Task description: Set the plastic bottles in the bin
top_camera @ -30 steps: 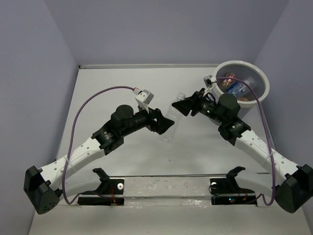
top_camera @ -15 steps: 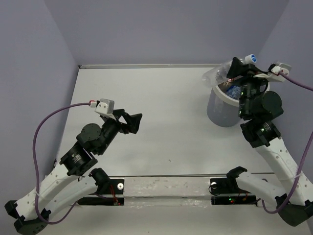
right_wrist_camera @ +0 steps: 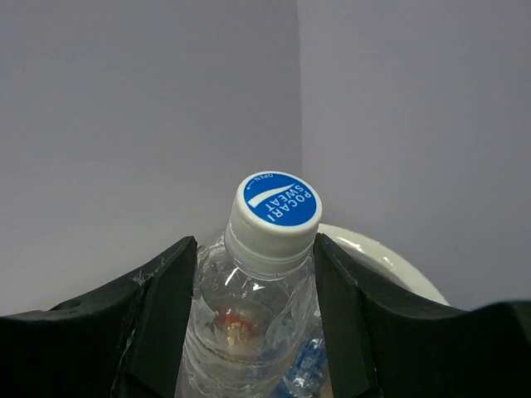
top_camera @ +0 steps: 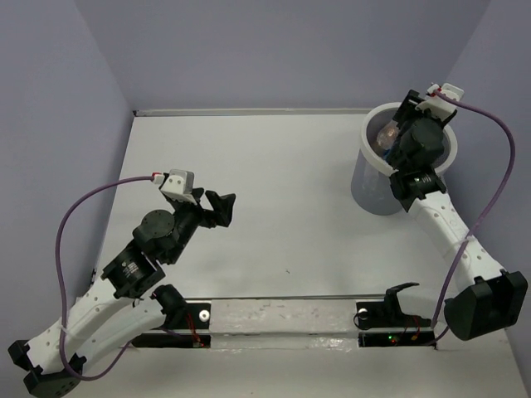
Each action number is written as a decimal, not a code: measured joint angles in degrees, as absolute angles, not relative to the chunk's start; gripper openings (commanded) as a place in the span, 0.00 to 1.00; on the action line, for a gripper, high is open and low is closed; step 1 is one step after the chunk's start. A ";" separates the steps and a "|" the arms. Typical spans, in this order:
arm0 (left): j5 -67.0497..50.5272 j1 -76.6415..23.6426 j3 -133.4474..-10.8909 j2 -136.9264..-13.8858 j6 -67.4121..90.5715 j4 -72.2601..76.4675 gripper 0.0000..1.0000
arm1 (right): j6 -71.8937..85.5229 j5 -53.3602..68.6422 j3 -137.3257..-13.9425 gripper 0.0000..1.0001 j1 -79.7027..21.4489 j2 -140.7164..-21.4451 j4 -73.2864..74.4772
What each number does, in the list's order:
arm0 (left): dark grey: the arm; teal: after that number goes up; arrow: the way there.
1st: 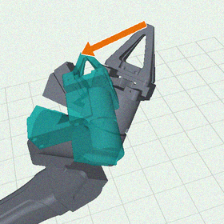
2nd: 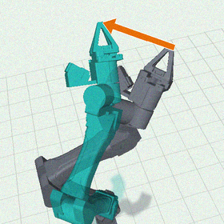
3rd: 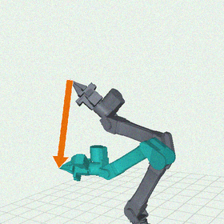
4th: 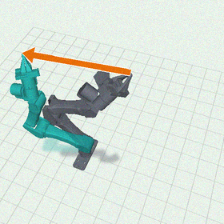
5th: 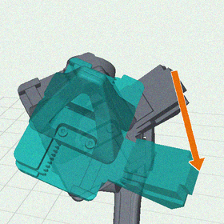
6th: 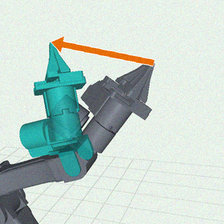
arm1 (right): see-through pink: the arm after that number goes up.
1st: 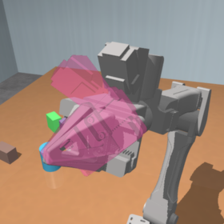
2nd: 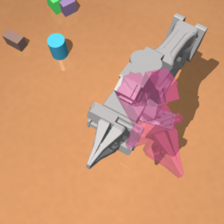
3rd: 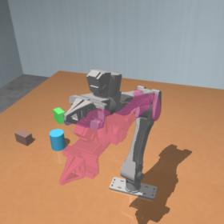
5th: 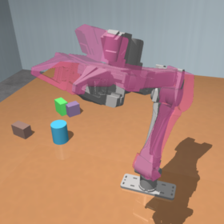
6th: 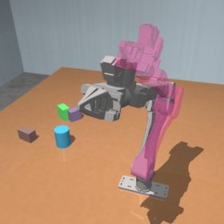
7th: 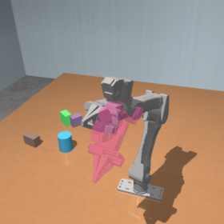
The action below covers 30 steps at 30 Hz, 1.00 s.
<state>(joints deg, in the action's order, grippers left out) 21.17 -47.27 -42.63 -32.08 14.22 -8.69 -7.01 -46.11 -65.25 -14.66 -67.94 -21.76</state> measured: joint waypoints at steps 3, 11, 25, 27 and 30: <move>21.23 -47.27 -42.63 -31.57 14.17 -8.69 0.99 | -5.17 -45.58 -62.57 0.24 -14.52 -69.17 -20.53; 21.78 -47.27 -42.63 -32.34 14.00 -9.17 0.99 | 2.04 -43.46 -59.99 0.29 -13.30 -72.66 -18.90; 25.43 -47.27 -42.63 -33.98 13.98 -10.57 0.99 | 14.55 -38.26 -58.35 0.99 -10.94 -65.43 -7.51; 26.44 -47.27 -42.63 -34.00 14.00 -10.59 0.99 | 14.83 -37.71 -58.59 1.00 -10.94 -63.81 -5.76; 28.67 -47.27 -42.63 -33.89 14.00 -10.63 0.99 | 14.81 -36.77 -60.90 1.00 -10.94 -62.81 -2.22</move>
<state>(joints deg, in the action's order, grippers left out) 28.67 -47.27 -42.63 -33.89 14.00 -10.63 14.81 -36.77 -60.90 -10.94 -62.81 -2.22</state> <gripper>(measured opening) 0.989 0.994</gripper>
